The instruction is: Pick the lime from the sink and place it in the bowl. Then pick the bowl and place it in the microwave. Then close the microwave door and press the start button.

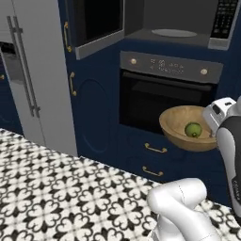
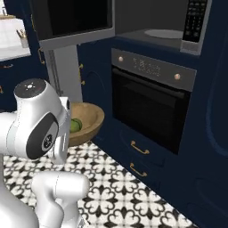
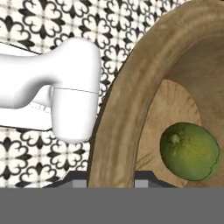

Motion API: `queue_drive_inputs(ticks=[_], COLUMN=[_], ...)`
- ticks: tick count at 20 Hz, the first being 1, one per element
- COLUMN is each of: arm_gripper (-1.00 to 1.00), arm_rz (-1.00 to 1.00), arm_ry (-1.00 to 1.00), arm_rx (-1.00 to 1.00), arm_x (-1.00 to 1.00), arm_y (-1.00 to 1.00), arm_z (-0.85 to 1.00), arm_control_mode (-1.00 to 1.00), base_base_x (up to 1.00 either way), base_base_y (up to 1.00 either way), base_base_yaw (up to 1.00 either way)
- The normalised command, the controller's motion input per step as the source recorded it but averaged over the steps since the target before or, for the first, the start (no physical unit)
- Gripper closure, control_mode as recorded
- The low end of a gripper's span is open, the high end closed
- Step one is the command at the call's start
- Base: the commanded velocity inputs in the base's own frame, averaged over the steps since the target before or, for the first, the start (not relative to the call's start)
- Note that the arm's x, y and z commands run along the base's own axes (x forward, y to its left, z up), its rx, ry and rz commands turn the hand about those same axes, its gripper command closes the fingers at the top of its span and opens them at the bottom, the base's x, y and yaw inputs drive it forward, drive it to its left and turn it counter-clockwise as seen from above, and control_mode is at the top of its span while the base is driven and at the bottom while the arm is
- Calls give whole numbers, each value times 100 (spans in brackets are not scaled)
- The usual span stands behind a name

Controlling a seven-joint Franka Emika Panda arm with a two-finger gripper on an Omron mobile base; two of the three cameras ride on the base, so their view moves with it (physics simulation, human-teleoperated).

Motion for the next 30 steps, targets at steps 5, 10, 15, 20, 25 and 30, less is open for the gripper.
queue_drive_inputs(ticks=[5, 10, 15, 20, 25, 30], arm_gripper=[100, 100, 100, 100, 100, 100], arm_rz=[0, 0, 0, 0, 0, 0], arm_ry=[0, 0, 0, 0, 0, 0], arm_rx=[0, 0, 0, 0, 0, 0], arm_x=[0, 0, 0, 0, 0, 0], arm_y=[0, 0, 0, 0, 0, 0], arm_z=[0, 0, 0, 0, 0, 0], arm_control_mode=[100, 100, 100, 100, 100, 100], base_base_x=[62, 82, 89, 84, 44, 5], base_base_y=[-67, -51, -16, 0, 0, 1], base_base_yaw=[30, 25, 18, 15, 13, 8])
